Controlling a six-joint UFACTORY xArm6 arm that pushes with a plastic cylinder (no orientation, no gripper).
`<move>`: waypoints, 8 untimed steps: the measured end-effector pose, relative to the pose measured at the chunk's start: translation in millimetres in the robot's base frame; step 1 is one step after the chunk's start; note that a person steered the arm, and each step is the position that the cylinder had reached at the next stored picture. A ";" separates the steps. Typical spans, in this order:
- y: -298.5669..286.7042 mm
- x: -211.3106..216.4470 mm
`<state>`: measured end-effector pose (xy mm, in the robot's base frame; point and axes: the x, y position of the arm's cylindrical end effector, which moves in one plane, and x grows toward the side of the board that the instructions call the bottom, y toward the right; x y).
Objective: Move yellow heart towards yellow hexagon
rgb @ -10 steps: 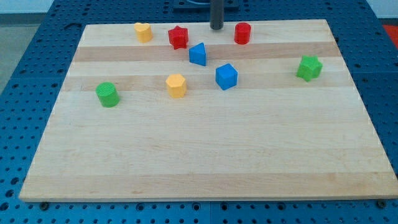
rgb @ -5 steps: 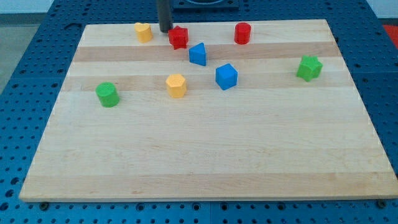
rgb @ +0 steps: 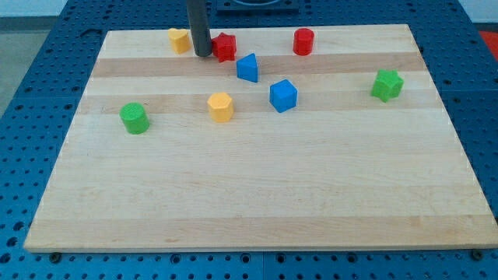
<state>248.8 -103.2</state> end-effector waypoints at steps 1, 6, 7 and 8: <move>-8.8 -25.3; -112.2 -16.4; -134.0 -29.8; -176.5 -29.8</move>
<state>219.1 -279.7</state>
